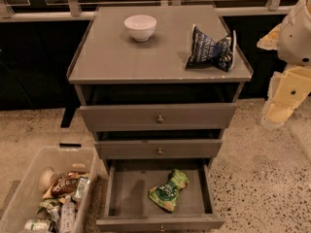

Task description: Pick green rice chip bag from bottom drawer and place on counter

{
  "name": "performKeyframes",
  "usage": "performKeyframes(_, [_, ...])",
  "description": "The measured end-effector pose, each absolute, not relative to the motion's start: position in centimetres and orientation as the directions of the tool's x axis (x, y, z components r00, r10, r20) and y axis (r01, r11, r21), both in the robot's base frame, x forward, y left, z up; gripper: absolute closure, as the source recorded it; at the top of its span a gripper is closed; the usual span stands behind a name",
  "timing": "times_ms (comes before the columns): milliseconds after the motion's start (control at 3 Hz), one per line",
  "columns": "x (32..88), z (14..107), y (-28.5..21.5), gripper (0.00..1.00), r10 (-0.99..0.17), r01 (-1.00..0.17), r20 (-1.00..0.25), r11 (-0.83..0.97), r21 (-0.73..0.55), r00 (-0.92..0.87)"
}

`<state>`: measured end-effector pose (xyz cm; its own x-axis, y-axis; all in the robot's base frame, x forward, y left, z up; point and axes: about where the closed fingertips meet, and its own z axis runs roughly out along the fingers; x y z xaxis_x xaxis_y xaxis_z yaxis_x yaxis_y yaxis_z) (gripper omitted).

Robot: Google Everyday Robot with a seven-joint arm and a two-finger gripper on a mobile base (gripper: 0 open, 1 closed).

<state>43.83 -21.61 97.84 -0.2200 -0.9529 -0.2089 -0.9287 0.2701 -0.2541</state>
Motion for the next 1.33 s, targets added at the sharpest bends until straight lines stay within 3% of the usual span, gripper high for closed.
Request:
performKeyframes(667, [42.7, 96.7, -21.5, 0.00, -0.952, -0.928, -0.213, 0.271, -0.254, -0.220])
performKeyframes(1333, [34.1, 90.2, -18.4, 0.00, -0.913, -0.934, -0.339, 0.303, -0.191, -0.228])
